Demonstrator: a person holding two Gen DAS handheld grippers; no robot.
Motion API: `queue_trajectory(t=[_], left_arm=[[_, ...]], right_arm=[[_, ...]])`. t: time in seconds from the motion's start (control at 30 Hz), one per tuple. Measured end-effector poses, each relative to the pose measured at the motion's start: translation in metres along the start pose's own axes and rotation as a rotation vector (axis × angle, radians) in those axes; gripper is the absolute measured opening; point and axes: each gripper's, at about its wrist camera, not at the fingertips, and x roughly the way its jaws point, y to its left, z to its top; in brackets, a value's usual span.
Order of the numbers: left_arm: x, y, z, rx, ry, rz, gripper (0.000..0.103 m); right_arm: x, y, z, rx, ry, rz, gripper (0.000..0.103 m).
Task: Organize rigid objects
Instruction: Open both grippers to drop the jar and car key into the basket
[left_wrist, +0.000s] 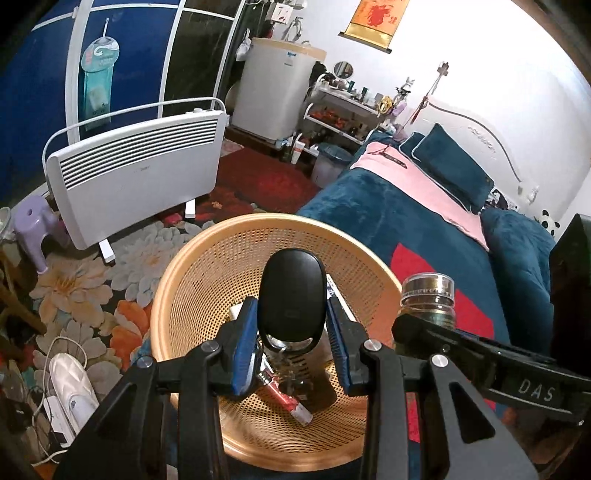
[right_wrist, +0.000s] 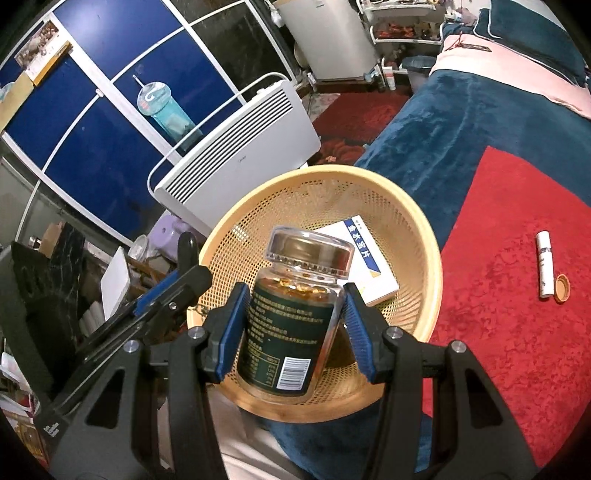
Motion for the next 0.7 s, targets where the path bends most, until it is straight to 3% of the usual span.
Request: queue_trajectory(t=[0.17,0.2,0.23,0.3,0.37,0.43,0.57,0.7], left_arm=[[0.007,0.004,-0.002,-0.027,0.035,0.030,0.038],[0.008,0.005,-0.003,-0.033,0.039,0.042,0.047],[0.009,0.006,-0.005,-0.040,0.043,0.051,0.065],[0.008,0.010,-0.008,-0.060,0.045,0.069,0.084],[0.007,0.013,-0.011,-0.070,0.045,0.076,0.089],[0.007,0.013,-0.014,-0.065,0.059,0.090,0.100],[0.009,0.011,-0.018,-0.042,0.089,0.144,0.102],[0.011,0.010,-0.025,-0.031,0.112,0.198,0.102]], right_arm=[[0.006,0.002,-0.002,-0.008,0.034,0.010,0.054],[0.007,0.002,-0.001,-0.007,0.038,0.008,0.054],[0.007,0.002,-0.001,-0.009,0.042,0.001,0.054],[0.007,0.001,-0.002,-0.011,0.045,-0.021,0.064],[0.006,-0.001,-0.002,0.001,0.037,-0.032,0.083],[0.003,-0.005,-0.004,0.012,0.027,-0.034,0.091],[0.000,-0.012,-0.008,0.021,0.035,-0.061,0.103],[-0.002,-0.020,-0.013,0.027,0.039,-0.098,0.103]])
